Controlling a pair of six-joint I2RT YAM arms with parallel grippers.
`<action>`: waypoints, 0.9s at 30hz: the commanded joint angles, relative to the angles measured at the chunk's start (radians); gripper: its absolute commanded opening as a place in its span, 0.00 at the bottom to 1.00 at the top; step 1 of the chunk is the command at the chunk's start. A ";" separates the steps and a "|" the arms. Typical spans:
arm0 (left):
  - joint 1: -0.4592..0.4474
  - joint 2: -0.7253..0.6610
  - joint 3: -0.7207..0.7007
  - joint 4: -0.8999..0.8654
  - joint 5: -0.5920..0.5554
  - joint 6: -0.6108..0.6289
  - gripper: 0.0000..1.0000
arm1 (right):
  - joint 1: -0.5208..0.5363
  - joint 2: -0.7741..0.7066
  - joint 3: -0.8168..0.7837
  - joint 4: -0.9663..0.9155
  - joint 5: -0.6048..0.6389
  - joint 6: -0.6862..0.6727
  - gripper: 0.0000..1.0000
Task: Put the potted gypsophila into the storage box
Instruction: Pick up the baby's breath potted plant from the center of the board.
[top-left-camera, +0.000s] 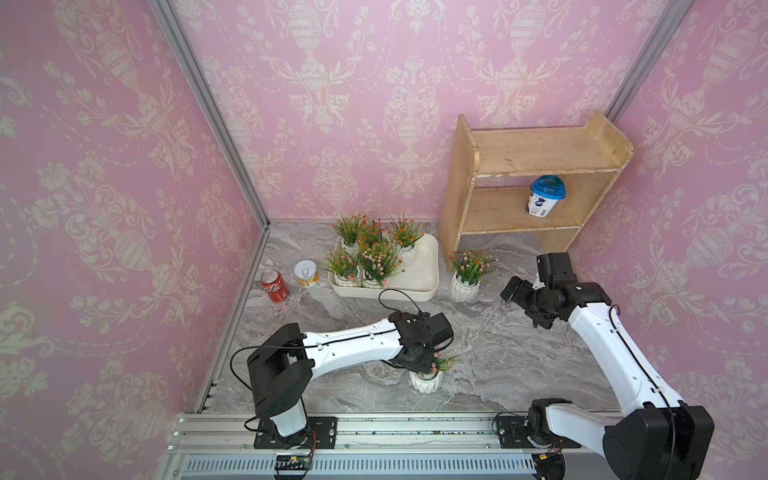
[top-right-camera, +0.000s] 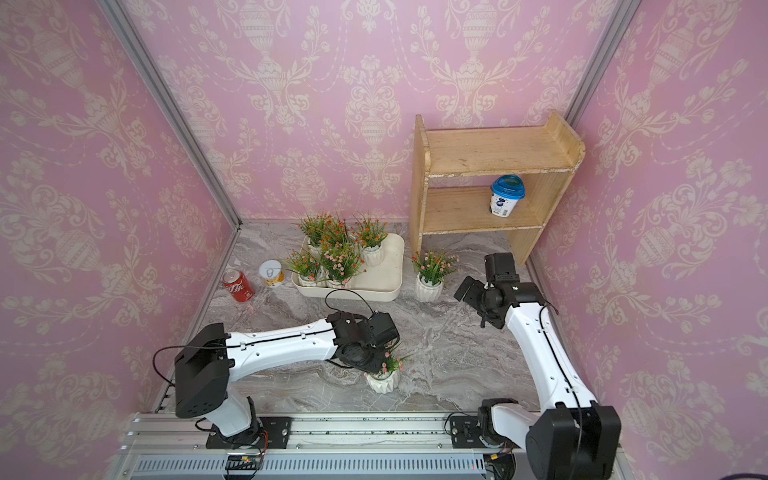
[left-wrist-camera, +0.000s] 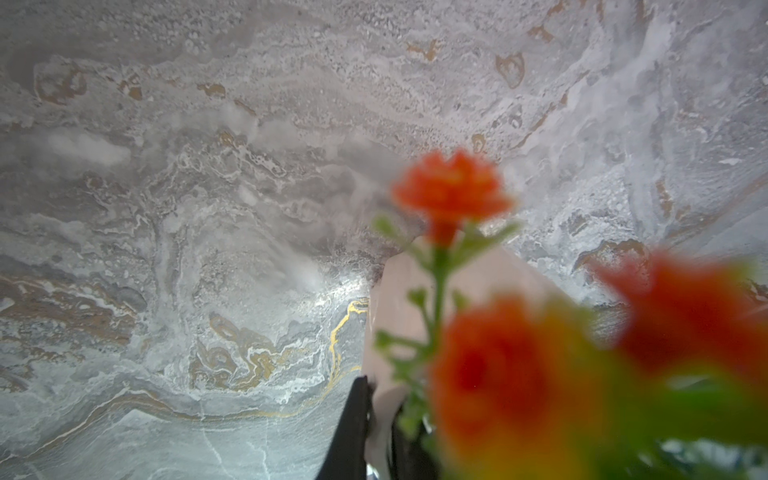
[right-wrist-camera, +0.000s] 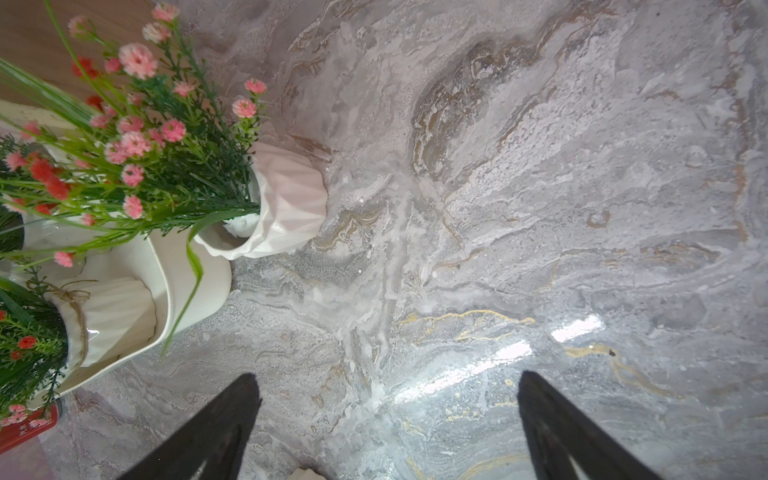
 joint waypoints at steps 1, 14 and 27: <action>0.001 0.013 0.035 -0.033 -0.060 0.019 0.00 | -0.006 0.007 -0.003 0.009 -0.017 -0.017 0.99; 0.118 -0.134 -0.009 -0.002 -0.018 0.015 0.00 | -0.007 0.054 0.031 0.036 -0.062 0.005 1.00; 0.242 -0.207 0.007 -0.072 -0.008 0.076 0.00 | -0.008 0.067 0.034 0.036 -0.066 -0.004 1.00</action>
